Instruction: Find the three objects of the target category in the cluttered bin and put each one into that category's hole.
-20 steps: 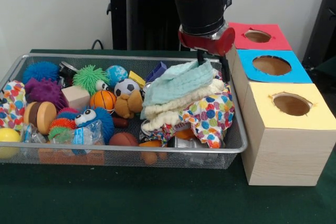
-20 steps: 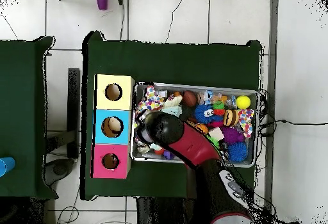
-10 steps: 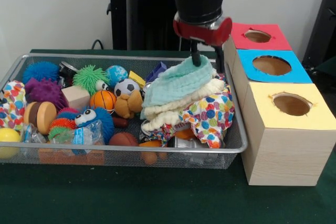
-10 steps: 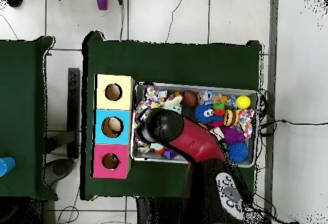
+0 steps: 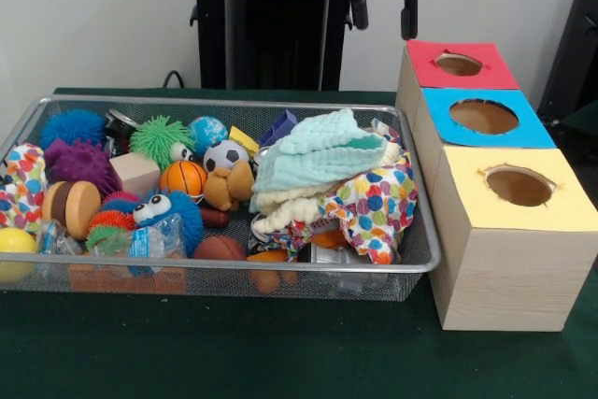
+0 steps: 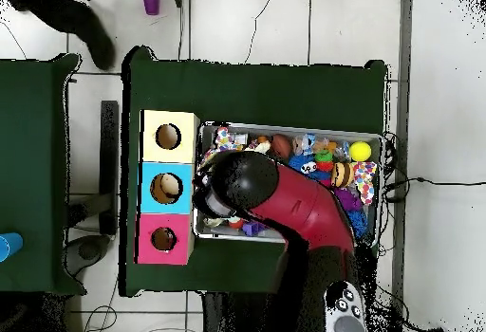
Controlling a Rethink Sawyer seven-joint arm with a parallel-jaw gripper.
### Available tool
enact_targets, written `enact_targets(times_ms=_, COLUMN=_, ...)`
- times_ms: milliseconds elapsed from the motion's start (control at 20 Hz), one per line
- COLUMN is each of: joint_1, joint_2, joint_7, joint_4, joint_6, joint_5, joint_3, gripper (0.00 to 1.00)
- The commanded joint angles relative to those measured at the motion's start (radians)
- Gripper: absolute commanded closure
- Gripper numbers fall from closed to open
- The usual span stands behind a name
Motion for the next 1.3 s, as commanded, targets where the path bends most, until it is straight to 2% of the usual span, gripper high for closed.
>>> enact_targets(times_ms=50, joint_1=-0.047, joint_2=-0.011, joint_7=0.133, joint_4=-0.066, joint_6=0.004, joint_5=-0.057, joint_3=-0.029, gripper=0.0)
enact_targets(times_ms=250, joint_1=-0.105, joint_2=0.048, joint_7=0.042, joint_4=-0.086, joint_6=-0.053, joint_5=-0.115, joint_3=-0.031, gripper=0.0)
enact_targets(times_ms=500, joint_1=-0.161, joint_2=0.123, joint_7=-0.004, joint_4=-0.171, joint_6=-0.055, joint_5=-0.206, joint_3=-0.022, gripper=0.0)
enact_targets(times_ms=850, joint_1=-0.197, joint_2=0.168, joint_7=0.009, joint_4=-0.261, joint_6=-0.018, joint_5=-0.256, joint_3=0.003, gripper=0.0)
enact_targets(times_ms=1300, joint_1=-0.232, joint_2=0.221, joint_7=0.029, joint_4=-0.321, joint_6=-0.003, joint_5=-0.259, joint_3=0.038, gripper=0.0)
